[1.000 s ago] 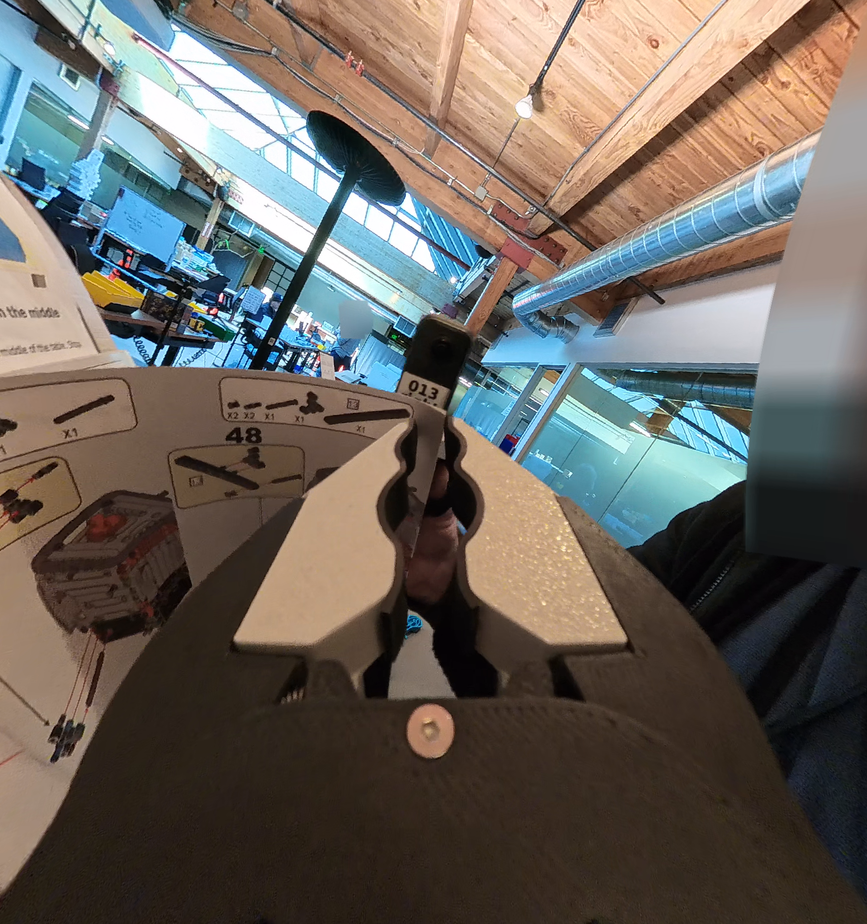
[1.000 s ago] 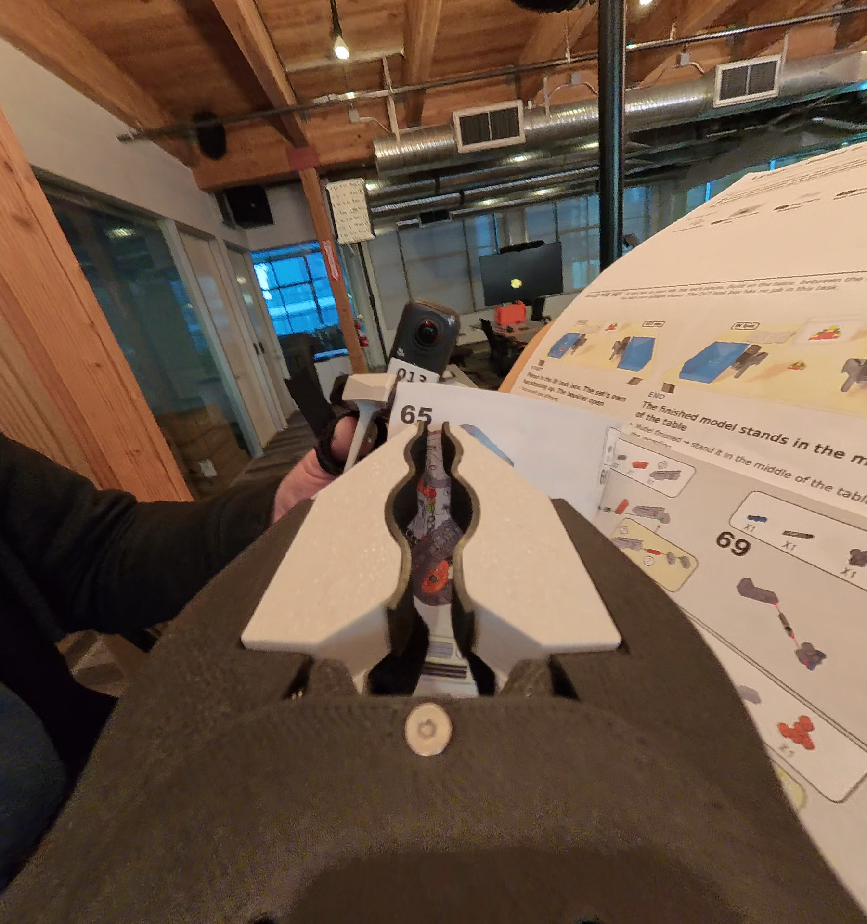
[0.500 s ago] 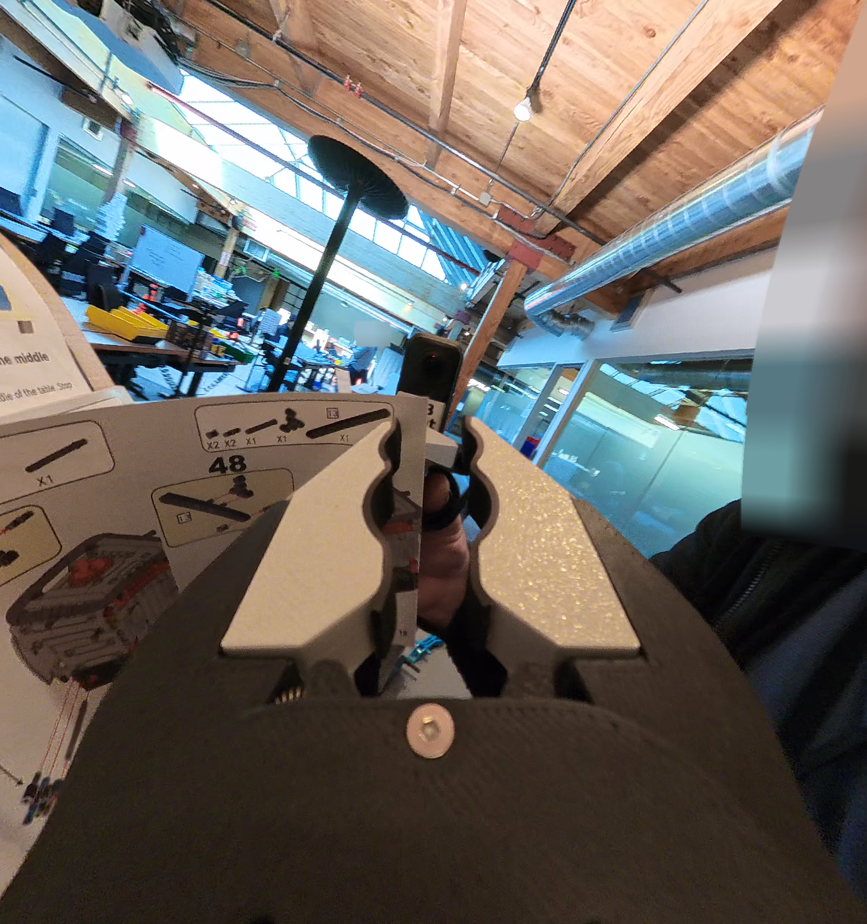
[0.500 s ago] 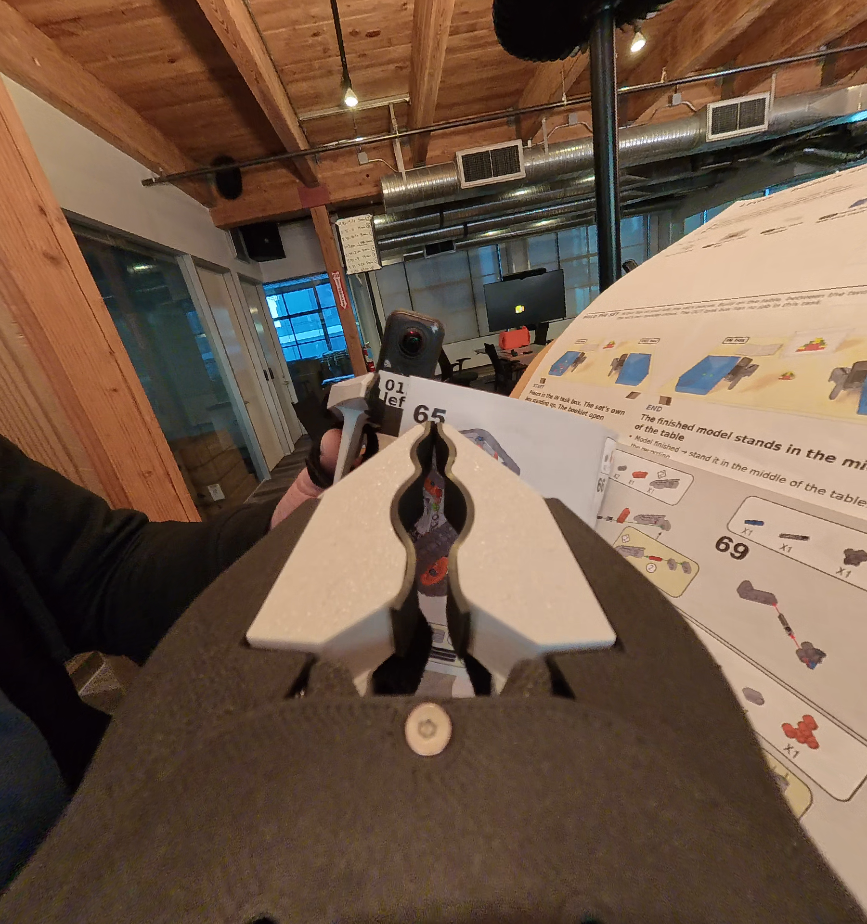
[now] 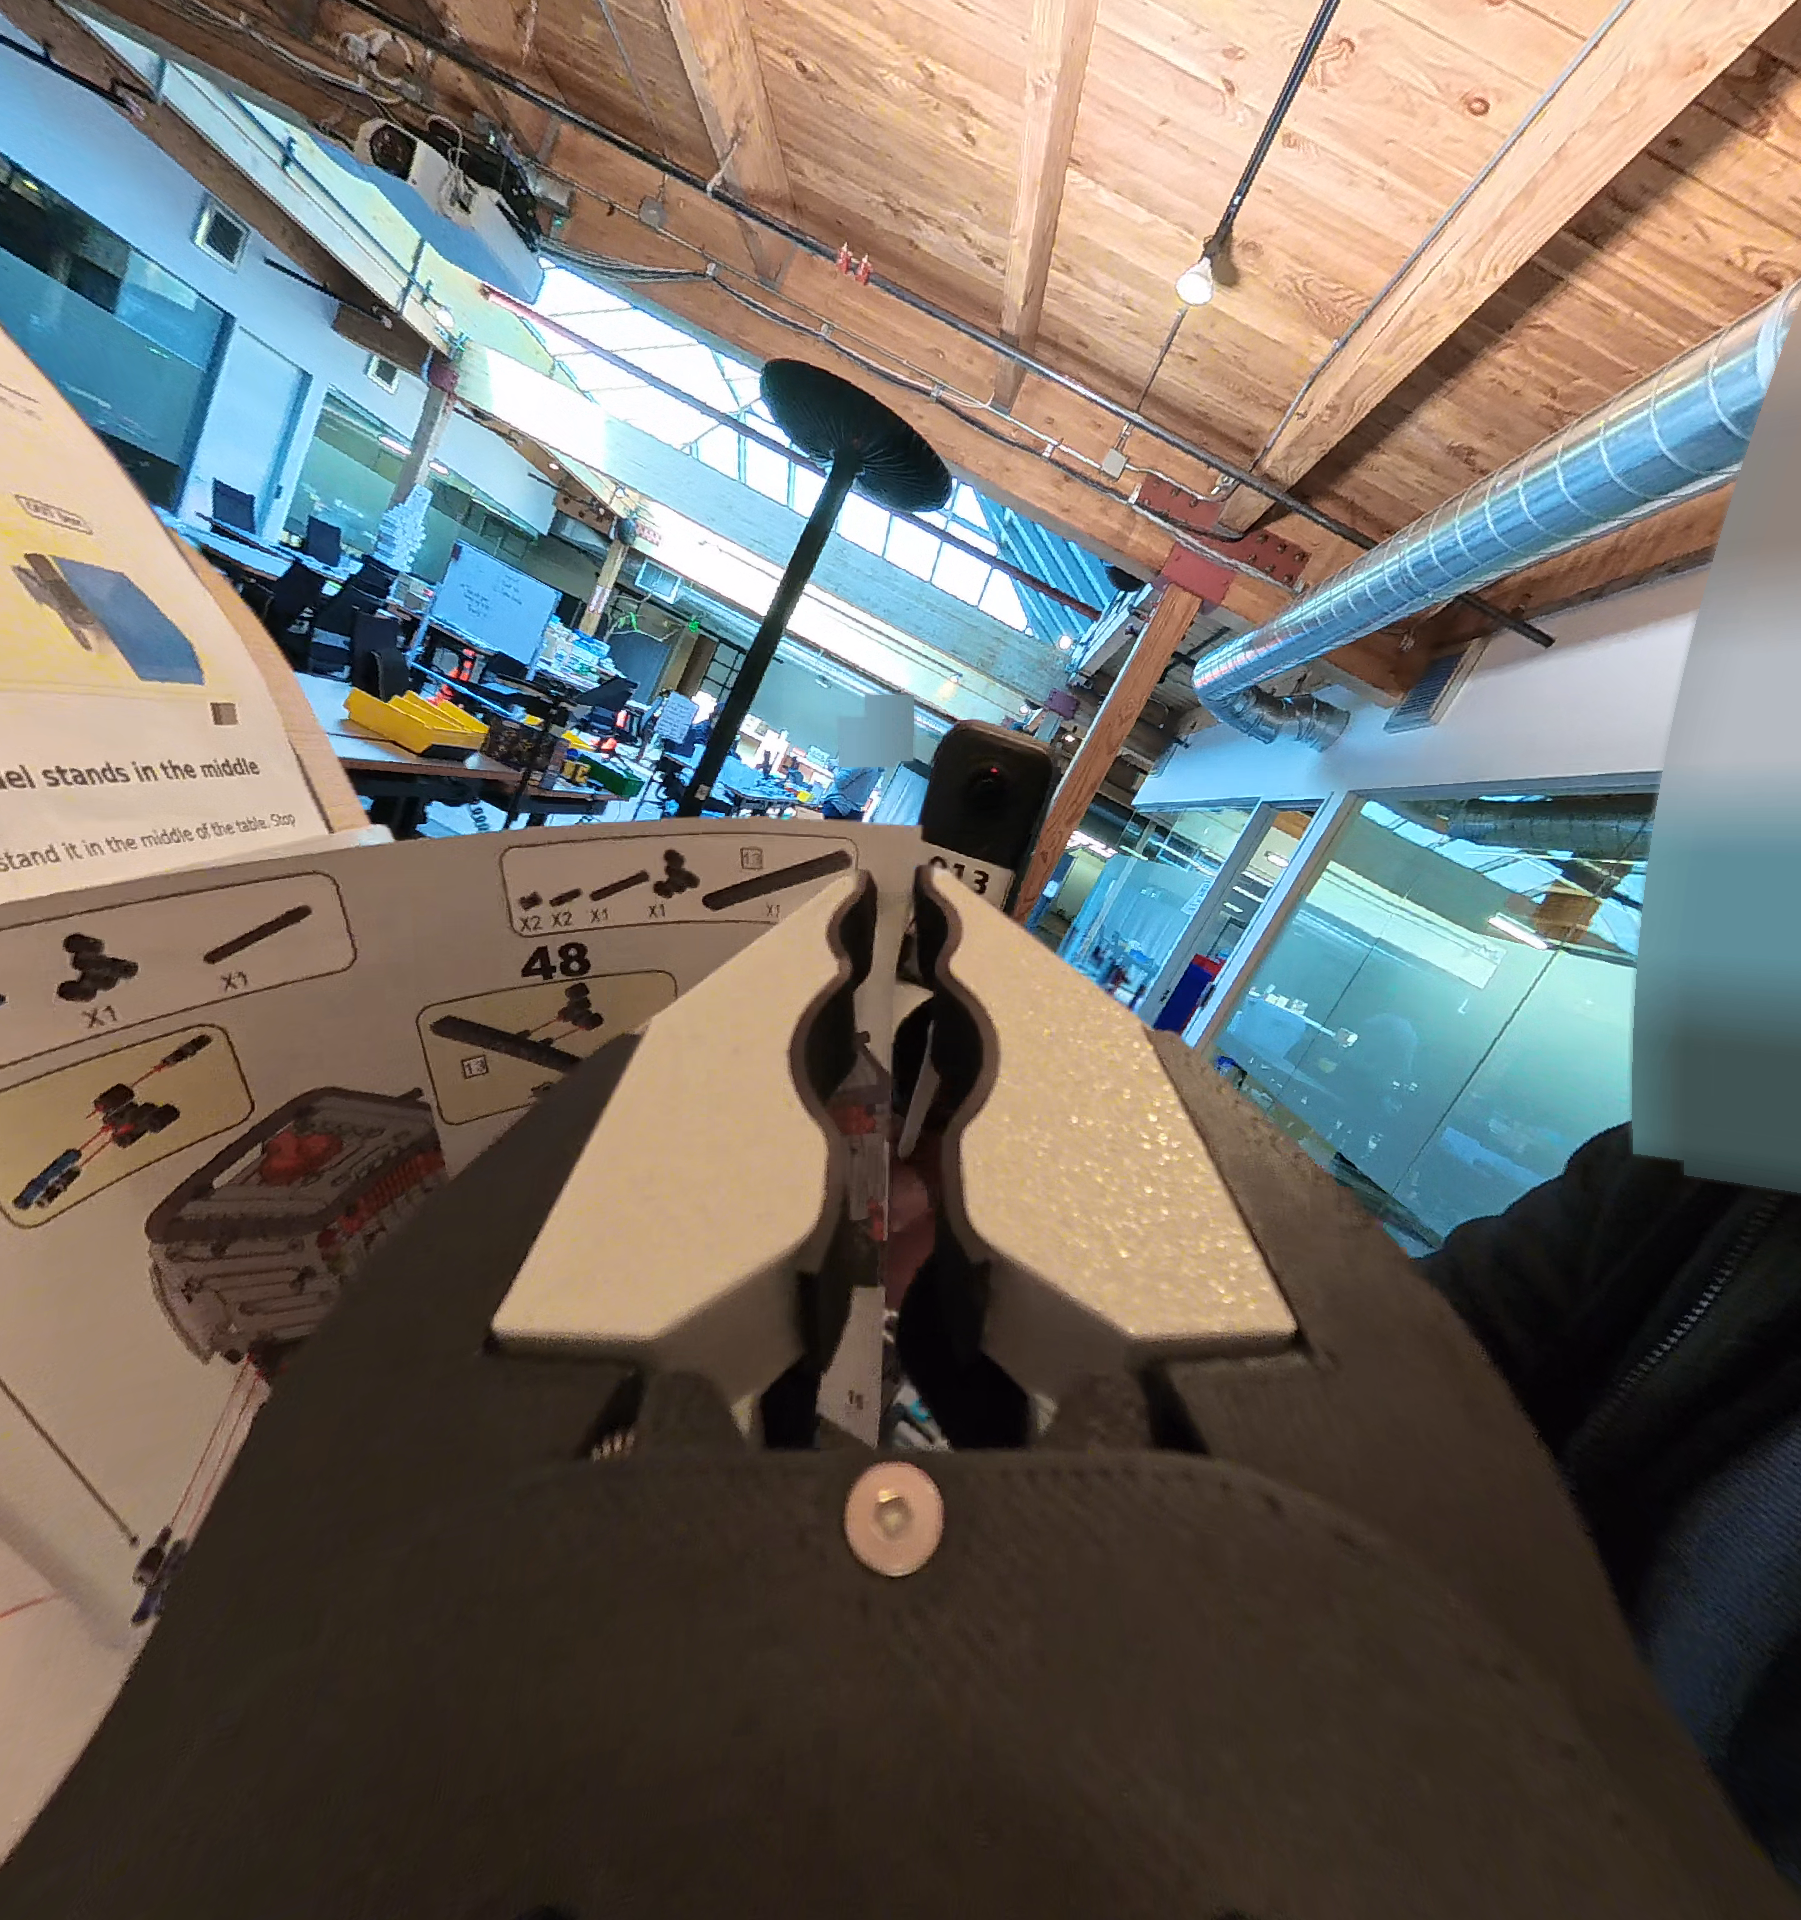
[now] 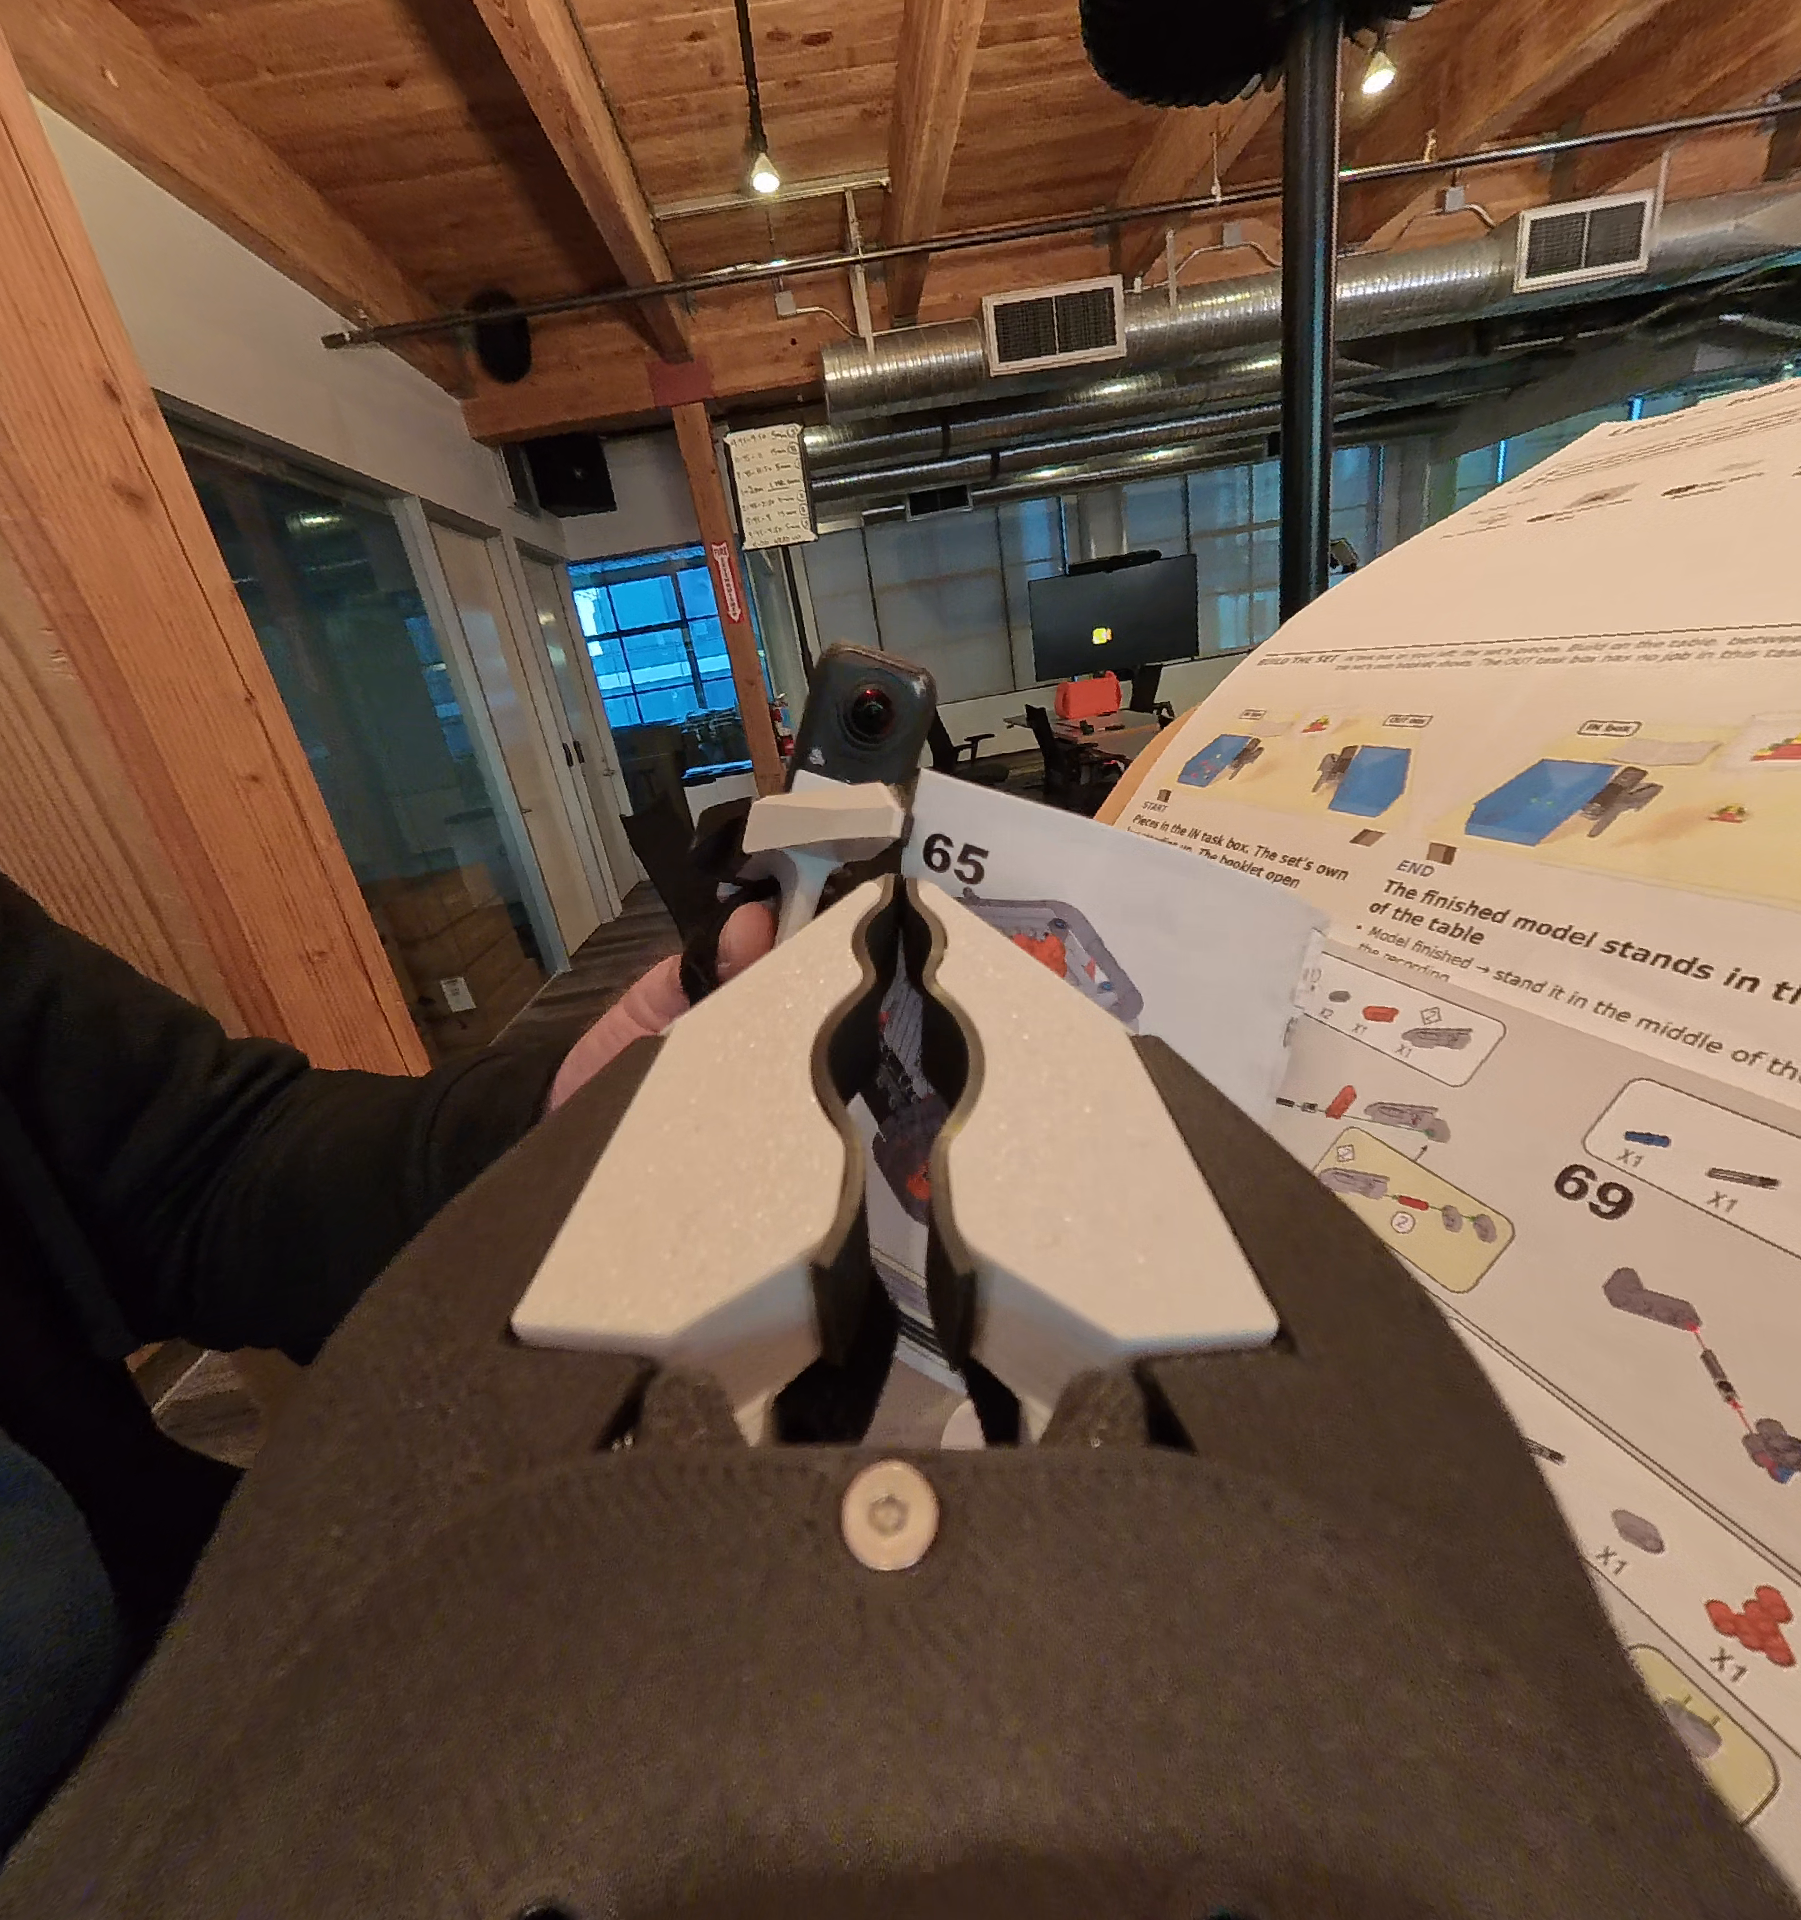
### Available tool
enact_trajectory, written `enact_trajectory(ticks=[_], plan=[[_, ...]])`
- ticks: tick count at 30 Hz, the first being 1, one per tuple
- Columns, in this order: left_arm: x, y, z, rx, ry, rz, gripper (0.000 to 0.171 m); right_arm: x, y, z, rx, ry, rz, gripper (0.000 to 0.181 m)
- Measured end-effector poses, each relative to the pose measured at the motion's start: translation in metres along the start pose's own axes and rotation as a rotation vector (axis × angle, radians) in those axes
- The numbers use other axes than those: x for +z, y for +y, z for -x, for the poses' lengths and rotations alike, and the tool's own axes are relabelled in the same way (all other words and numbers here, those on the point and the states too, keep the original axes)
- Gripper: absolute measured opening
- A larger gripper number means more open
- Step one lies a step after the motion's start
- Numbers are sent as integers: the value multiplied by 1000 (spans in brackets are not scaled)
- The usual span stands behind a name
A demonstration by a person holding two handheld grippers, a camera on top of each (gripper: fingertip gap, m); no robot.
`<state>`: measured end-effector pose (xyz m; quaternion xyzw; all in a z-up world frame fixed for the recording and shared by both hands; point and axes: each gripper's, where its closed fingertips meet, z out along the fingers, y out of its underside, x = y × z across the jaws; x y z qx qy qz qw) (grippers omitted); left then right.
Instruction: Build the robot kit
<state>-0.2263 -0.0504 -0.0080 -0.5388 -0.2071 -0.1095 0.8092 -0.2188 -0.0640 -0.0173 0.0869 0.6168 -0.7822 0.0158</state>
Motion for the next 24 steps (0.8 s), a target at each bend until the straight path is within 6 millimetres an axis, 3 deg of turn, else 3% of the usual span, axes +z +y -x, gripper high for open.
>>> enact_trajectory(ticks=[24], plan=[[2, -4, -6, -212, 190, -78, 2, -5, -6, 3, 63, -71, -52, 0]])
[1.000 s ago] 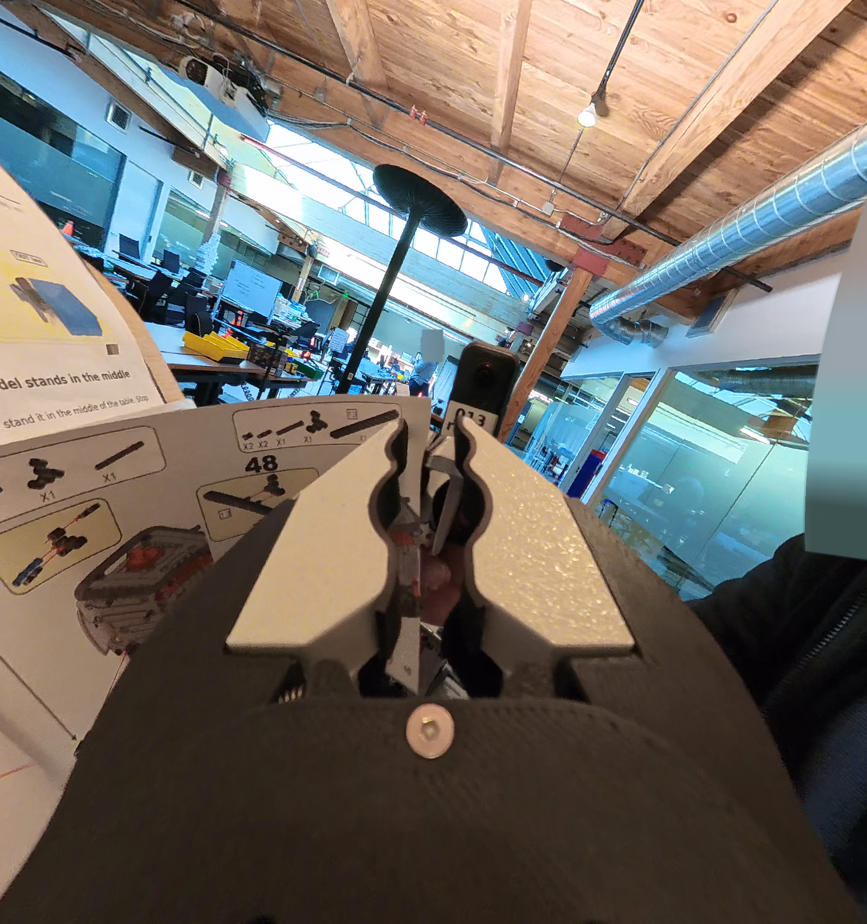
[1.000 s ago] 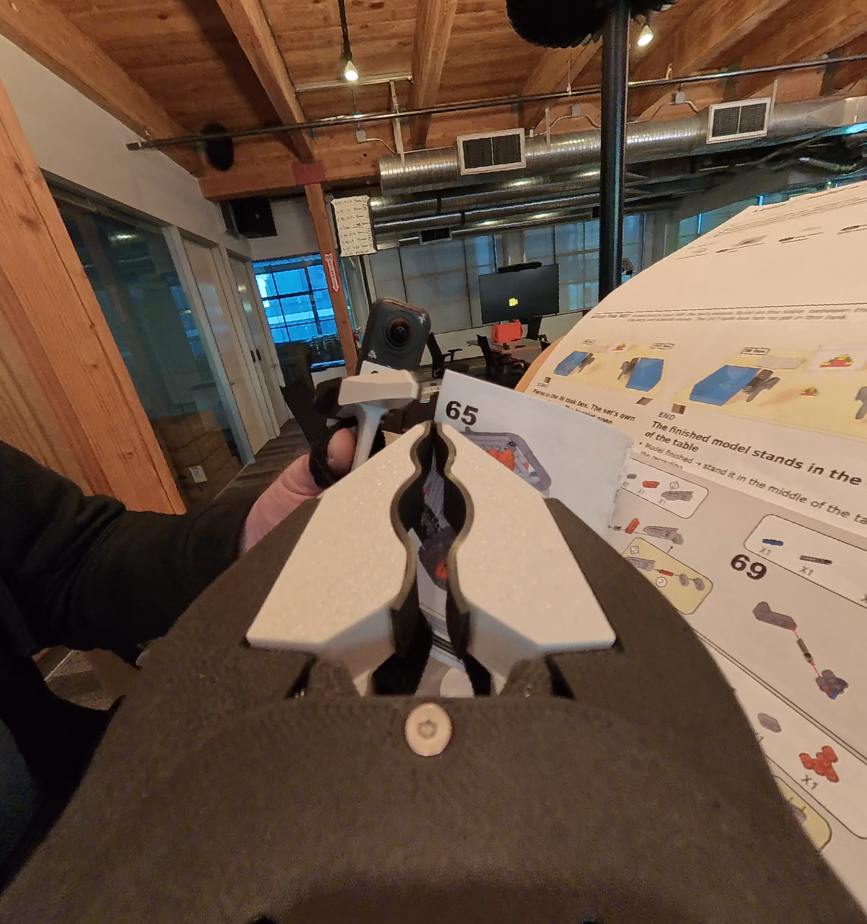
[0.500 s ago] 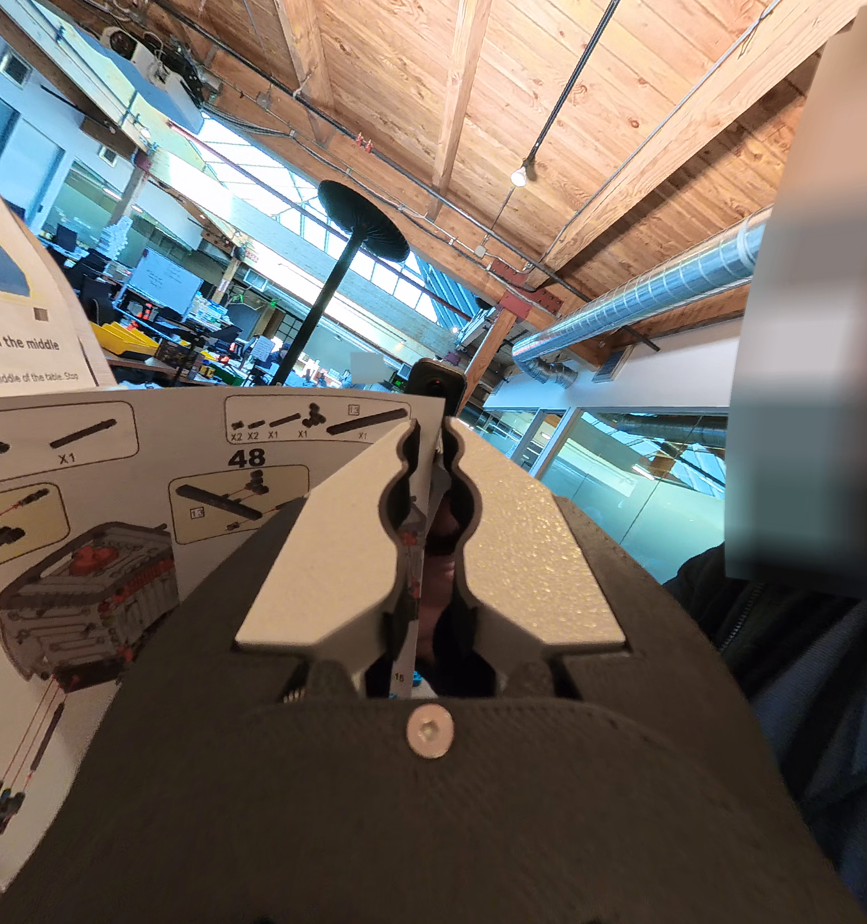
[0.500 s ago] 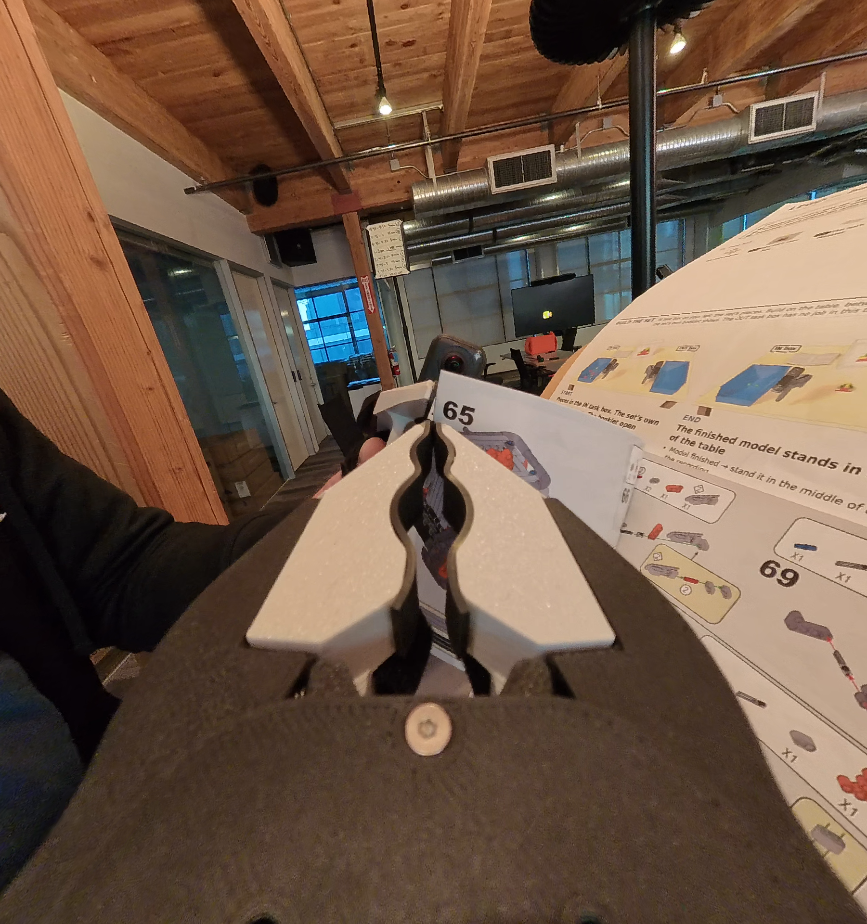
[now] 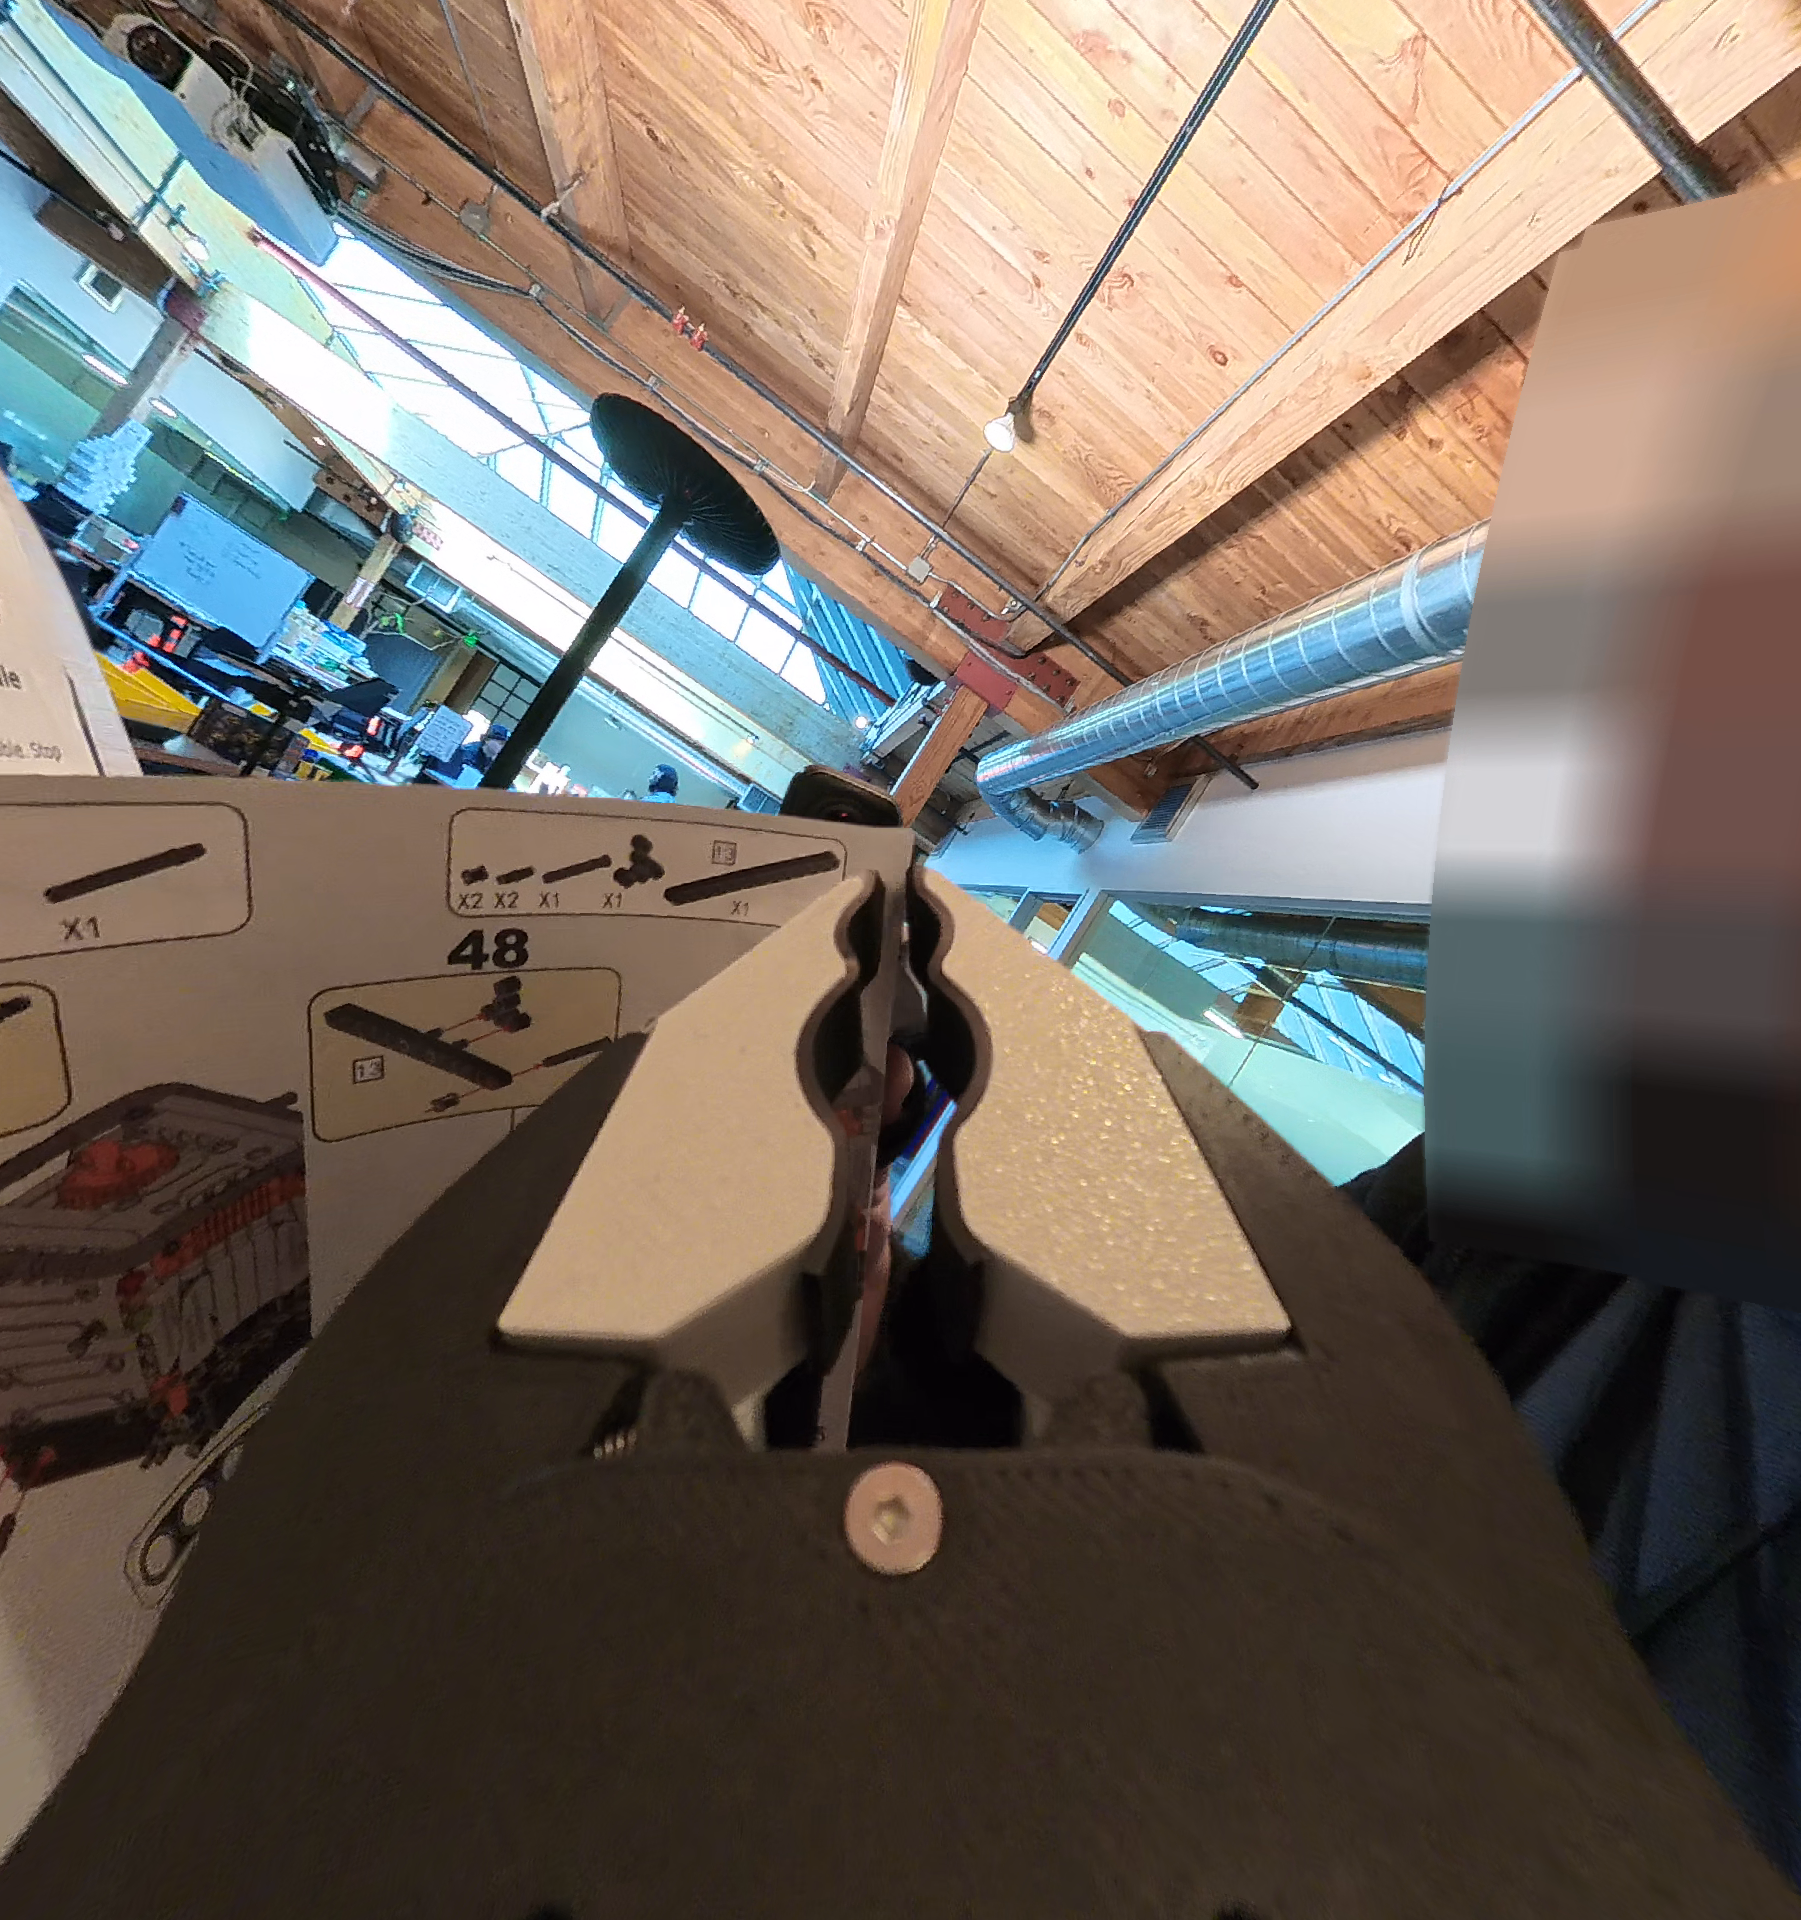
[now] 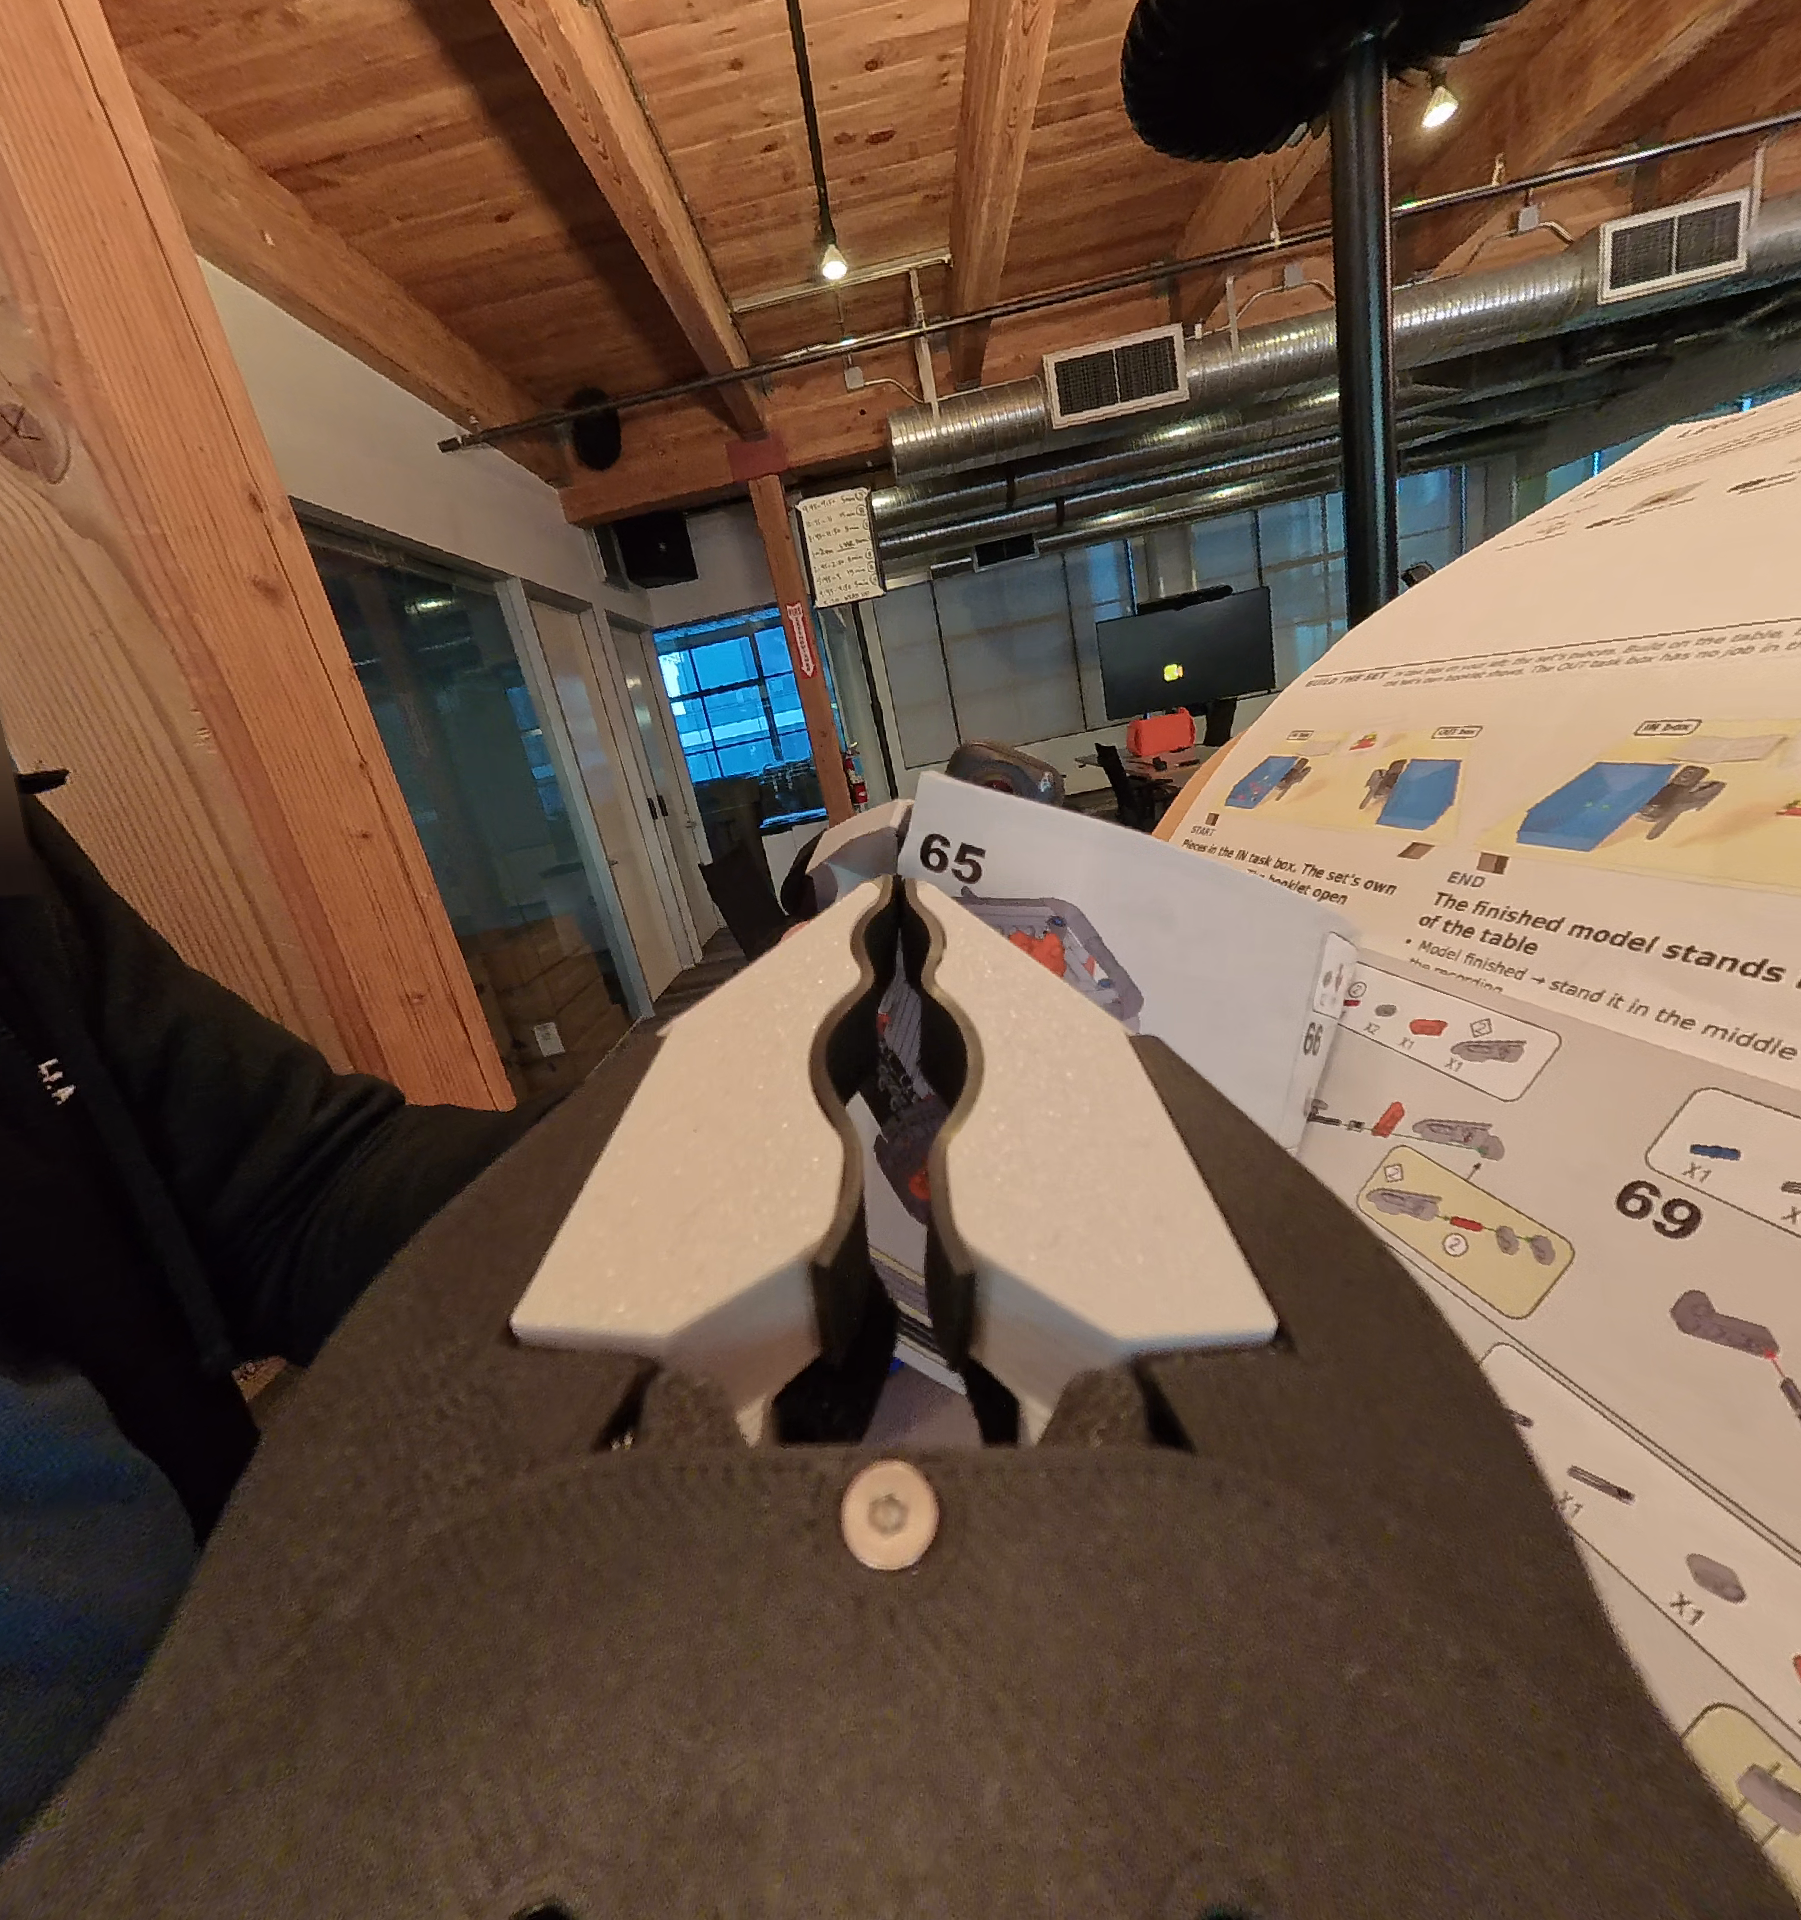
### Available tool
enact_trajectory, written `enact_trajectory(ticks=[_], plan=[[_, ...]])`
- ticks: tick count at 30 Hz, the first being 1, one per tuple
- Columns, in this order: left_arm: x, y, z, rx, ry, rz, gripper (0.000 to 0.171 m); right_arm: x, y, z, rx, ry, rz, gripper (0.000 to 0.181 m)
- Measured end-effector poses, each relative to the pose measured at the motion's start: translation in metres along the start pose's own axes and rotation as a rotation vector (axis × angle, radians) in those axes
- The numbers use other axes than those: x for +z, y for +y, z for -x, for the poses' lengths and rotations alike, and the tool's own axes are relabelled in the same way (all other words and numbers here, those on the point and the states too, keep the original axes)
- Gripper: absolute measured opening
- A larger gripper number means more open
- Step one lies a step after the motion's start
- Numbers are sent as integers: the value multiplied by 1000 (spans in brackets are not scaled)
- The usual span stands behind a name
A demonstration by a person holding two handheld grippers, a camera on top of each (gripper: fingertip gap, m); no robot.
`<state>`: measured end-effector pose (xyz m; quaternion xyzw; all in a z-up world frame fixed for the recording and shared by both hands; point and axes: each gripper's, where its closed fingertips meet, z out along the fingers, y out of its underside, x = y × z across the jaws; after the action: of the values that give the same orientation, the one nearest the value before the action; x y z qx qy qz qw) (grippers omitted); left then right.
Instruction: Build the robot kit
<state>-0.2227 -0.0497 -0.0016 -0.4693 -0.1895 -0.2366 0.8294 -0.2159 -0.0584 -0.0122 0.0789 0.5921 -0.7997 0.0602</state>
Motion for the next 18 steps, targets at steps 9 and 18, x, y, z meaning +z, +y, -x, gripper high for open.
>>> enact_trajectory(ticks=[9, 18], plan=[[2, 0, -1, -38, 37, -12, 2, -2, -2, 1, 24, -27, -19, 0], [2, 0, -1, -40, 38, -21, 1, -1, -2, 1, 28, -33, -23, 0]])
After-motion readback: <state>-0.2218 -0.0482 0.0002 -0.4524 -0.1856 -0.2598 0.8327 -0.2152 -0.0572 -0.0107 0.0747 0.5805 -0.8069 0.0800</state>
